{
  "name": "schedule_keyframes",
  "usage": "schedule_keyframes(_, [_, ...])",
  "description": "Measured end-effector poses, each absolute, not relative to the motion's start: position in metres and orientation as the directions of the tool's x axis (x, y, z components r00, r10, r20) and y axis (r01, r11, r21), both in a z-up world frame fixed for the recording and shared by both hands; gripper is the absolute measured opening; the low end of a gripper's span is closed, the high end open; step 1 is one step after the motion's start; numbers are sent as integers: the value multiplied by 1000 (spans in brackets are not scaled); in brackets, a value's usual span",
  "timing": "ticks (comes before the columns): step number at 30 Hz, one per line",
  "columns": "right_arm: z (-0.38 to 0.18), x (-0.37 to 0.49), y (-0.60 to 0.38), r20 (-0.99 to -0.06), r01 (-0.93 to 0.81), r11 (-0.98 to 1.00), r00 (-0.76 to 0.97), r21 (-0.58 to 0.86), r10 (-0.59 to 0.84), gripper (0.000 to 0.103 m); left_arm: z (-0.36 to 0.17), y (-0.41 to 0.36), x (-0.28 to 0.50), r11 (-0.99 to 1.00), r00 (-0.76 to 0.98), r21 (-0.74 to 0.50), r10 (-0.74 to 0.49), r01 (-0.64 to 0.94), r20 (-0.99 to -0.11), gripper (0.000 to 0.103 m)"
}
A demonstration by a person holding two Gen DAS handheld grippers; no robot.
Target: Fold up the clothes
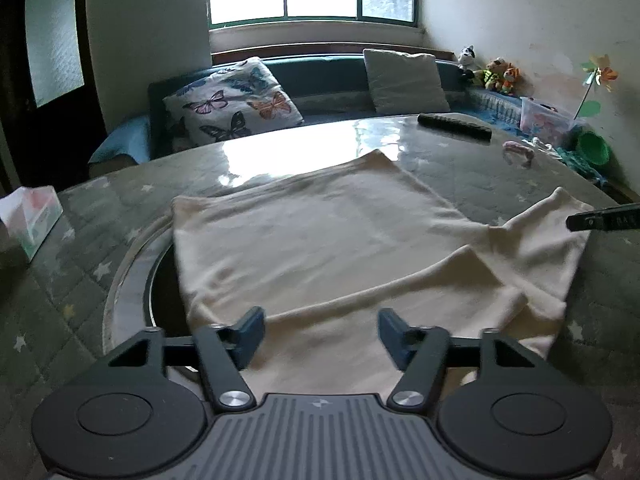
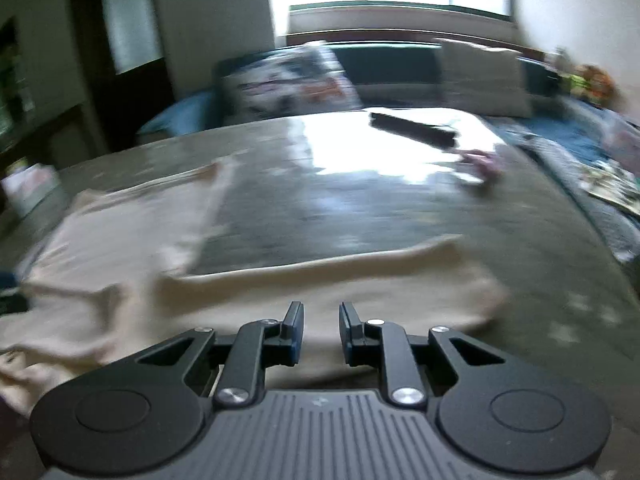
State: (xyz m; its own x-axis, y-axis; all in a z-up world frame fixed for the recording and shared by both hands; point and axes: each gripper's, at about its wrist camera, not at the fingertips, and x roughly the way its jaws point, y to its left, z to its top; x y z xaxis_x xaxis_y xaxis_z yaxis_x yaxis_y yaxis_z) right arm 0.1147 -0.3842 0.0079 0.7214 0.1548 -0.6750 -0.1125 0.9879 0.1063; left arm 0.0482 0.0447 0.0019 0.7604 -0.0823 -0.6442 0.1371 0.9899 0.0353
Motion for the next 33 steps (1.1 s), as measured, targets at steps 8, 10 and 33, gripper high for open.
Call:
schedule_keyframes(8, [-2, 123, -447, -664, 98, 986, 747, 134, 16, 20, 8, 27, 52, 987, 769, 57, -78, 148, -635, 96])
schedule_keyframes(10, [-4, 125, -453, -661, 119, 983, 750, 143, 5, 21, 9, 24, 53, 987, 770, 60, -77, 148, -634, 100])
schedule_keyframes(33, [30, 116, -443, -596, 56, 982, 801, 178, 62, 5, 2, 17, 47, 986, 762, 84, -54, 141, -645, 103])
